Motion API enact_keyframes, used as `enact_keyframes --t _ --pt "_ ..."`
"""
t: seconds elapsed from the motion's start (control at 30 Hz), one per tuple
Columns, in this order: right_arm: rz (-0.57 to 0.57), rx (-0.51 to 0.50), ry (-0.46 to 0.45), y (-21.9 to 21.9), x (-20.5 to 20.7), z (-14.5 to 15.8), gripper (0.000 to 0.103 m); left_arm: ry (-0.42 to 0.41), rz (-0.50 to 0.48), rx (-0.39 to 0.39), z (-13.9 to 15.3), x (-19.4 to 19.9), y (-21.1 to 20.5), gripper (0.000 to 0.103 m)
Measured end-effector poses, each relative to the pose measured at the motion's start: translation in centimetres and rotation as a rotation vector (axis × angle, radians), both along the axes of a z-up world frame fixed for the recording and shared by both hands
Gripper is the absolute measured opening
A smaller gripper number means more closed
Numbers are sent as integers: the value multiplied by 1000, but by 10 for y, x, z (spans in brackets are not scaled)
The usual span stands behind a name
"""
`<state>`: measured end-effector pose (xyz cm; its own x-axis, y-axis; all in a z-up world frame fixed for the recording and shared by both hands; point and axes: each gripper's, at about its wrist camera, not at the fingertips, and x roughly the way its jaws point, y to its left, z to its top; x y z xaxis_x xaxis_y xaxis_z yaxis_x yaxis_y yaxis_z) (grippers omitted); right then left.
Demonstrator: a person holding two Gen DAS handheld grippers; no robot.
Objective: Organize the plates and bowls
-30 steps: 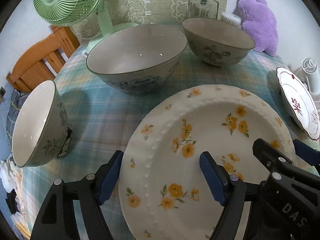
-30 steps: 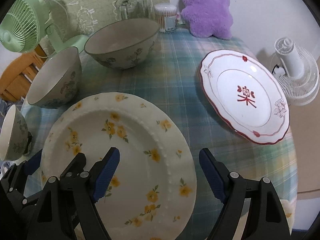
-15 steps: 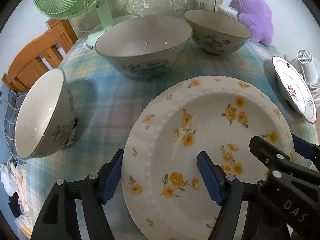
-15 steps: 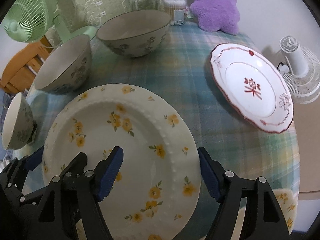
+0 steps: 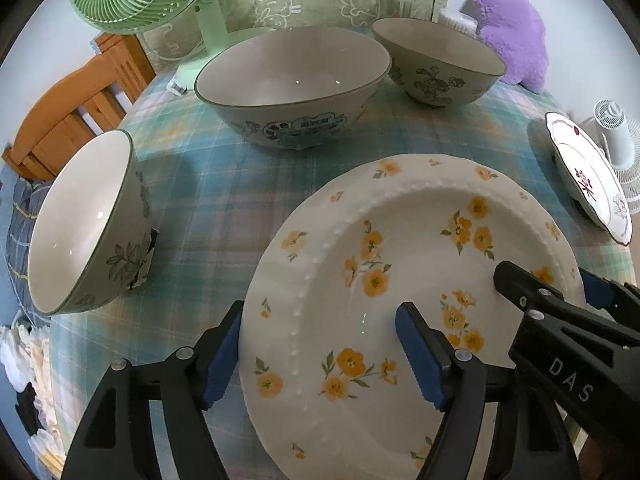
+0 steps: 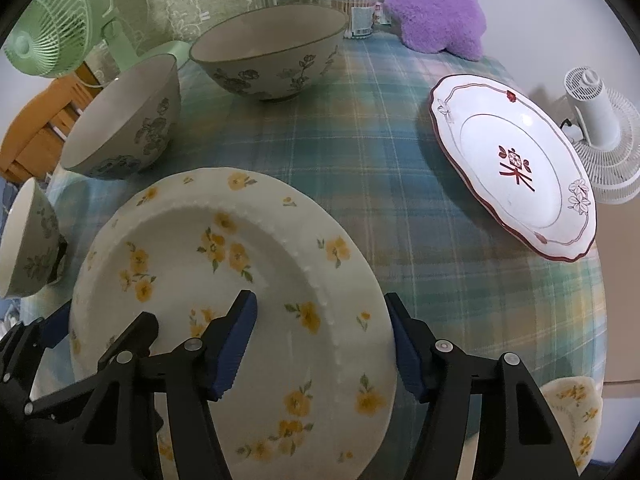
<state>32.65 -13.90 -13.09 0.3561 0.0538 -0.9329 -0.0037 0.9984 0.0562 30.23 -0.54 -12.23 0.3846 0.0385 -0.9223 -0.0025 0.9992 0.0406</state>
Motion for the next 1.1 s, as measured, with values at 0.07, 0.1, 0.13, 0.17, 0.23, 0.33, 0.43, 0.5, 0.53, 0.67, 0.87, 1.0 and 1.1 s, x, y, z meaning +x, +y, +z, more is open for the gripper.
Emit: enact_keyframes --t 0.07,0.1,0.13,0.17,0.23,0.33,0.43,0.5,0.53,0.67,0.87,1.0,1.1 --pt "-7 2 -1 0 0 -1 67 0 -10 -5 0 0 0 76" --pt "0 3 3 0 0 -1 67 3 -19 -13 0 -1 1 76" --pt "15 9 9 -1 0 -1 67 4 -26 -16 0 -1 2 75" --pt "28 13 8 -1 1 -1 67 3 -32 -19 0 -1 3 74" --pt "56 29 11 -3 0 -1 67 0 -36 -19 0 -2 4 72" --pt "81 7 15 -2 -1 -1 63 2 19 -69 1 0 14 66" --pt "80 -2 10 -1 -5 0 62 -5 8 -27 0 -1 8 67" --pt "74 -4 9 -1 -5 0 63 -7 11 -27 -1 -2 8 68" --pt "64 -1 10 -1 -5 0 63 -1 17 -30 -1 -1 9 68" --pt "42 -20 13 3 -7 1 63 7 30 -31 1 -1 12 66" --pt "29 -14 31 6 -18 5 63 10 16 -32 9 -13 14 66" --pt "7 -14 29 8 -27 13 63 3 -1 -38 21 -22 18 66" --pt "-10 -26 18 11 -36 26 63 -3 -13 -44 30 -29 22 66"
